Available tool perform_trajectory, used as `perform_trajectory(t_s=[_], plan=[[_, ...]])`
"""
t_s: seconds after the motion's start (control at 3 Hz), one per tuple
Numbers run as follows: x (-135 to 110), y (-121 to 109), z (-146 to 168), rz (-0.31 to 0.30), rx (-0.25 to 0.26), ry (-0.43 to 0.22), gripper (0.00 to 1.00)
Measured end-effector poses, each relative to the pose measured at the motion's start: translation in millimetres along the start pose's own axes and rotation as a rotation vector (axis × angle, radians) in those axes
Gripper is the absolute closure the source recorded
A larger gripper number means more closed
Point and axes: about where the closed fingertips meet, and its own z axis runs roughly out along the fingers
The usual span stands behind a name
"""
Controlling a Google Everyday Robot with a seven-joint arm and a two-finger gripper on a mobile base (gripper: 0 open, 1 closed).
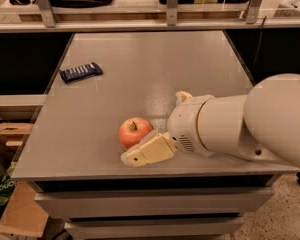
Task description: Move apple near rxbar blueberry
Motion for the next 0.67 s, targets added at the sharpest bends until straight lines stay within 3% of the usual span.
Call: perform_trajectory(t_s=[0.67], plan=[[-7.1,0.4,11.6,0.034,0.055,-0.117,0.00]])
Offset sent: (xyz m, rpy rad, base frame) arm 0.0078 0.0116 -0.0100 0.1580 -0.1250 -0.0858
